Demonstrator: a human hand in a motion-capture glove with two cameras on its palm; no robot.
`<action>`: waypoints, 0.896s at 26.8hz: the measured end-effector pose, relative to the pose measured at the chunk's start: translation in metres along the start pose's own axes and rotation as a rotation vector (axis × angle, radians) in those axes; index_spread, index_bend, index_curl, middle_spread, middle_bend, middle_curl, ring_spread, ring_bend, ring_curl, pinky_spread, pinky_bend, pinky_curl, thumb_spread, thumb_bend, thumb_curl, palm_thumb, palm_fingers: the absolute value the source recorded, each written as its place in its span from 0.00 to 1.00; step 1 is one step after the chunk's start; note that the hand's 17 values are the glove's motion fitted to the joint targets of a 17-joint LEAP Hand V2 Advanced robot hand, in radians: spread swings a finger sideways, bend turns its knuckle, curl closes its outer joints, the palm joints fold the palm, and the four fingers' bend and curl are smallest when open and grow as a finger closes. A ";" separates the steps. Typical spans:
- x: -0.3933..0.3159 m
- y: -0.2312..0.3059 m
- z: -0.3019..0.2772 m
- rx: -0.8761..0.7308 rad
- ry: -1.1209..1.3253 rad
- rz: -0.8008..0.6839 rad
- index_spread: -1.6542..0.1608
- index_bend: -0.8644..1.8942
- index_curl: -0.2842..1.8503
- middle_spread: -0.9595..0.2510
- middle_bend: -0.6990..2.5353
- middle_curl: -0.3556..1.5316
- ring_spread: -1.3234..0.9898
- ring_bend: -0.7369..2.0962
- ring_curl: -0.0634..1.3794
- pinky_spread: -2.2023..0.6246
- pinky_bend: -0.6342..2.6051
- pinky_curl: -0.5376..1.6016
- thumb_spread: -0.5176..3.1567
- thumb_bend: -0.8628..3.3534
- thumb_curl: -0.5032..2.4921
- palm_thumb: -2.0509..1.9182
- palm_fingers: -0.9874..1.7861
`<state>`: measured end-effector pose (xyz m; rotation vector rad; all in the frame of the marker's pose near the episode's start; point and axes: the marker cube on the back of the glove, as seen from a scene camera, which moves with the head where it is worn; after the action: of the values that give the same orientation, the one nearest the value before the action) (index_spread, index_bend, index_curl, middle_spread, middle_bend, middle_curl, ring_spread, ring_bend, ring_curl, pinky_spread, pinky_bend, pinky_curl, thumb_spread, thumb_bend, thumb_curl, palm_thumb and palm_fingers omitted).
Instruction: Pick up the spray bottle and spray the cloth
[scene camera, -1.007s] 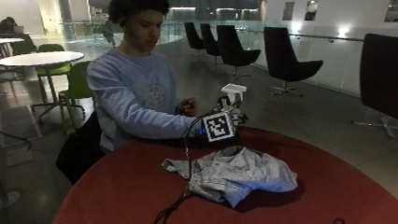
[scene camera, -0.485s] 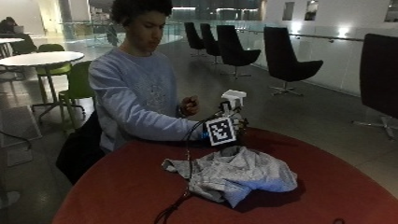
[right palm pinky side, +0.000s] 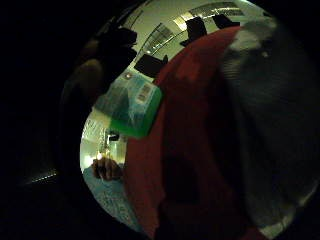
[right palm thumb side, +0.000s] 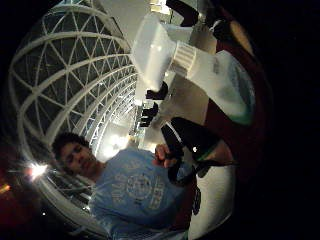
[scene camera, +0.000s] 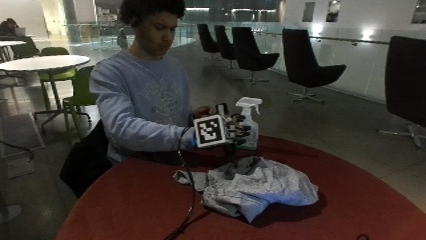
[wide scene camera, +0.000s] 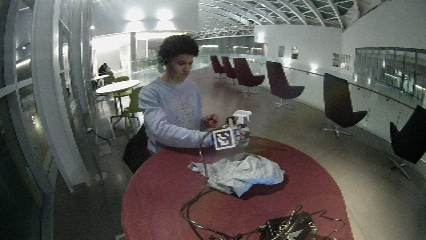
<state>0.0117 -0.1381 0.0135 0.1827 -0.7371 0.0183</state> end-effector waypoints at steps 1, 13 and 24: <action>-0.001 0.011 -0.012 0.022 0.040 0.005 0.72 0.38 0.30 0.78 0.29 0.41 0.56 0.41 0.29 0.84 0.25 0.37 0.43 0.20 0.28 0.69 0.58; 0.034 0.182 -0.137 0.157 0.639 0.229 0.73 0.38 0.30 0.78 0.29 0.41 0.56 0.40 0.28 0.85 0.24 0.37 0.43 0.20 0.28 0.69 0.61; 0.069 0.223 -0.150 0.186 0.761 0.273 0.73 0.37 0.30 0.77 0.30 0.41 0.56 0.39 0.28 0.85 0.24 0.36 0.44 0.20 0.28 0.68 0.63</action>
<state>0.1454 0.1034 -0.0137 0.2311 0.0062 0.3972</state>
